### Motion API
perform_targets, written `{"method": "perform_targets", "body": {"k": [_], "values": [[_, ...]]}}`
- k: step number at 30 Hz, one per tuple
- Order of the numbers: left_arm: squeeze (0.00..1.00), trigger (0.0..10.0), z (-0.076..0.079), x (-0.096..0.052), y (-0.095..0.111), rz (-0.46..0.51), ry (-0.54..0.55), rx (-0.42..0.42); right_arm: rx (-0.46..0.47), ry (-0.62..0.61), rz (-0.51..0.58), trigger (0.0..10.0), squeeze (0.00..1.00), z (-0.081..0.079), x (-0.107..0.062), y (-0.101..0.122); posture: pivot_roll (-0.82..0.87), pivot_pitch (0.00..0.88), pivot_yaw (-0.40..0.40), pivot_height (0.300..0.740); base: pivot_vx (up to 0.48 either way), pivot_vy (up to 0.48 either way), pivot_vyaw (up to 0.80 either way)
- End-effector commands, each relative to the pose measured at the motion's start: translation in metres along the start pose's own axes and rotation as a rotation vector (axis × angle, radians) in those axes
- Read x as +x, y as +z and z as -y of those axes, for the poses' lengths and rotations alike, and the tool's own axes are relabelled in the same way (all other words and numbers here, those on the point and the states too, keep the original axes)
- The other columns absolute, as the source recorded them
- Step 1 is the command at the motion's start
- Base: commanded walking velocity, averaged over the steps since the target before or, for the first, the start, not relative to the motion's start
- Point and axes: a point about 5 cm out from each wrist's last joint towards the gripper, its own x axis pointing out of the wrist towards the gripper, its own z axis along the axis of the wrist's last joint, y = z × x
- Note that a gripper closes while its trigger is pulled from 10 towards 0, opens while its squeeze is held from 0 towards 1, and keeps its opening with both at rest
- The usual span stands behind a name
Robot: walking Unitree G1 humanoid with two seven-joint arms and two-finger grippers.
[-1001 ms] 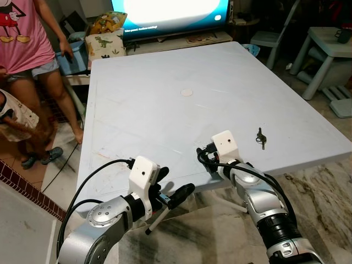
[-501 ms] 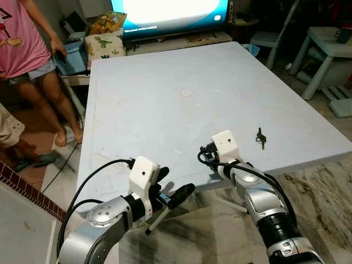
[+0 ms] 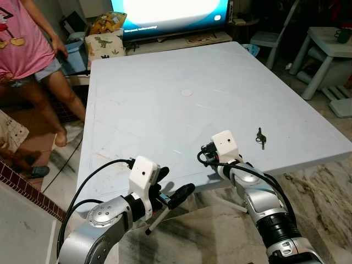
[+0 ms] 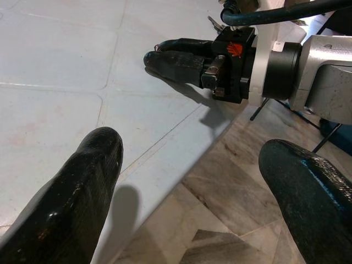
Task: Hang keys on a hook
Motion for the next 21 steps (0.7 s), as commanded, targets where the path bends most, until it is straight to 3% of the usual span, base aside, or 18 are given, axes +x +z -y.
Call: {"method": "perform_targets", "body": {"k": [1, 8, 13, 21], "values": [[0.00, 10.0, 0.000, 0.000, 0.000, -0.002, -0.004, 0.014, -0.002, 0.019, -0.031, 0.0, 0.00, -0.005, 0.001, -0.007, 0.05, 0.061, 0.062, 0.740, 0.000, 0.000, 0.00], [0.00, 10.0, 0.000, 0.000, 0.001, 0.000, -0.006, 0.011, -0.023, -0.016, -0.014, 0.0, 0.00, -0.002, 0.000, -0.003, 0.05, 0.057, 0.062, 0.740, 0.000, 0.000, 0.00], [0.00, 10.0, -0.003, -0.001, 0.004, 0.006, -0.022, 0.002, -0.083, -0.096, 0.096, 0.0, 0.00, 0.007, 0.000, 0.019, 0.05, 0.050, 0.062, 0.740, 0.000, 0.000, 0.00], [0.00, 10.0, -0.006, -0.003, 0.004, 0.002, -0.019, 0.000, -0.138, -0.159, 0.158, 0.0, 0.00, 0.016, -0.002, 0.031, 0.05, 0.033, 0.056, 0.740, 0.000, 0.000, 0.00]]}}
